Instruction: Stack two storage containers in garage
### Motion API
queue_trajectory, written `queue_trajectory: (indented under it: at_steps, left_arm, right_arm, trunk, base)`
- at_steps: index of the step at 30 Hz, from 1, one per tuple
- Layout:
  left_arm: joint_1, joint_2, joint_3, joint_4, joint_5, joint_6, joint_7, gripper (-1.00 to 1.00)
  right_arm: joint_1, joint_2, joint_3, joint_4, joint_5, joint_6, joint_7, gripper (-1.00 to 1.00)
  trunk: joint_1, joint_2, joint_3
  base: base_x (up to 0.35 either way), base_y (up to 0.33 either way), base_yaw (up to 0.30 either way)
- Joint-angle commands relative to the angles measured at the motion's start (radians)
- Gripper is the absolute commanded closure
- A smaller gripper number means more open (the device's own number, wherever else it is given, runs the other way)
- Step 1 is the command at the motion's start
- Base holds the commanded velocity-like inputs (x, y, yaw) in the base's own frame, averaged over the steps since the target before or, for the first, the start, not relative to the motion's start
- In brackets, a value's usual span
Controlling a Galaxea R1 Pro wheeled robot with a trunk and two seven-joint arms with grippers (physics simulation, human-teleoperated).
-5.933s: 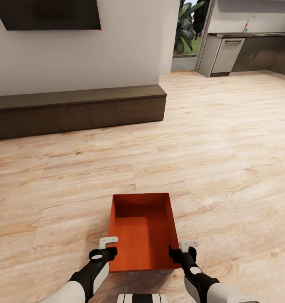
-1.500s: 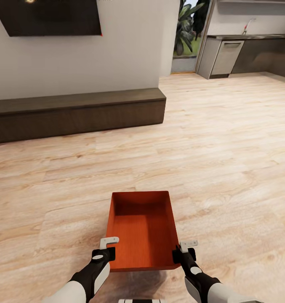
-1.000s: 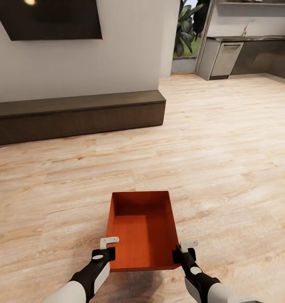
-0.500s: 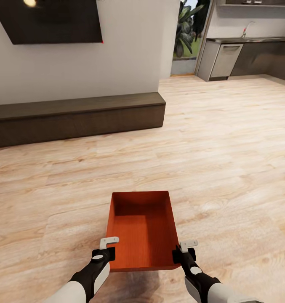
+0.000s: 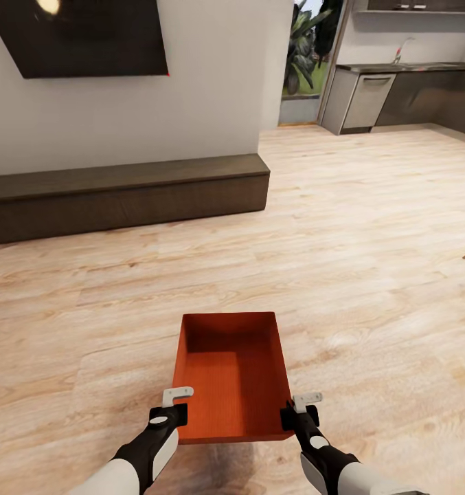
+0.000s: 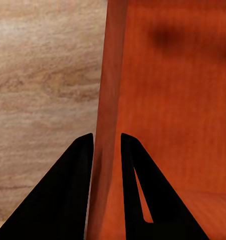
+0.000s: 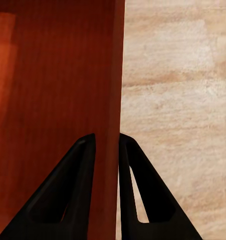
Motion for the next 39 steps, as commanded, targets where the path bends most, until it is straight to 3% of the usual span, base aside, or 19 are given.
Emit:
queue_trajectory:
  at_steps: [1,39]
  left_arm:
    - [0.0,0.002,0.01,-0.003,-0.008,0.006,0.017,1.0]
    - [0.0,0.004,0.01,-0.003,-0.008,0.006,0.017,1.0]
  right_arm:
    - [-0.001,0.0,-0.04,0.0,0.003,-0.002,-0.012,1.0]
    - [-0.001,0.003,-0.04,0.0,0.003,-0.001,-0.012,1.0]
  trunk:
    - [-0.004,0.007,0.003]
    - [-0.15,0.273,0.122]
  base:
    - [0.0,0.0,0.0]
    - [0.0,0.0,0.0]
